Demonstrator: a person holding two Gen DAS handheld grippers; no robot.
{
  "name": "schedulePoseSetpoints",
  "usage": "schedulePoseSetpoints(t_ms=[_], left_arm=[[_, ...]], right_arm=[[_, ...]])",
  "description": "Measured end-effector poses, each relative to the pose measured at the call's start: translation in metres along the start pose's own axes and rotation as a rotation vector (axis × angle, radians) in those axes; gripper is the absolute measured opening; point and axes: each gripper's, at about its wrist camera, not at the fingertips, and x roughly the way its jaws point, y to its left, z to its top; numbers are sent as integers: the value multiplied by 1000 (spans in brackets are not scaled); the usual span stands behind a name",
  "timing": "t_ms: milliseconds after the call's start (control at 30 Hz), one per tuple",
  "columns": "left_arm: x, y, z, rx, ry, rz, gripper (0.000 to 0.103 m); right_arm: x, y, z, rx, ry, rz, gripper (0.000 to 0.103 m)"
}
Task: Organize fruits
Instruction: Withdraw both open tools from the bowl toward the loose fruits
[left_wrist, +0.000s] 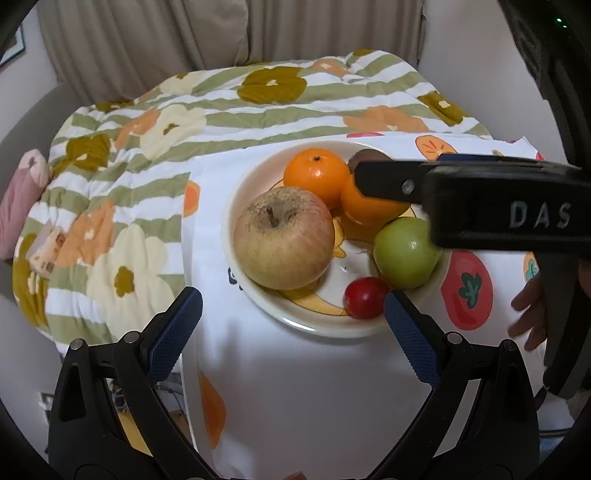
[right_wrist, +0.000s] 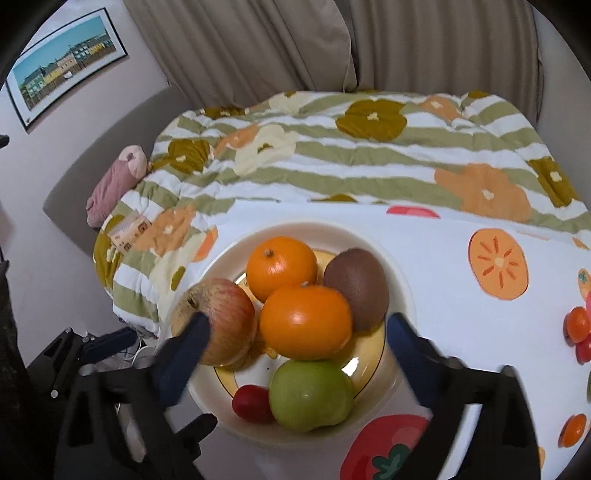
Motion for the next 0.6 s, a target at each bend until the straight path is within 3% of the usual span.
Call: schedulePoseSetpoints(t_ms=[300,600], left_arm=[[-12,0,-2,-28,-10,26,103],[-43,-14,10,-24,-68,59,103]], right_arm=[[-20,-7,-2,-10,-17,-35,98],[-59,-15,-2,-15,-37,-60,98]])
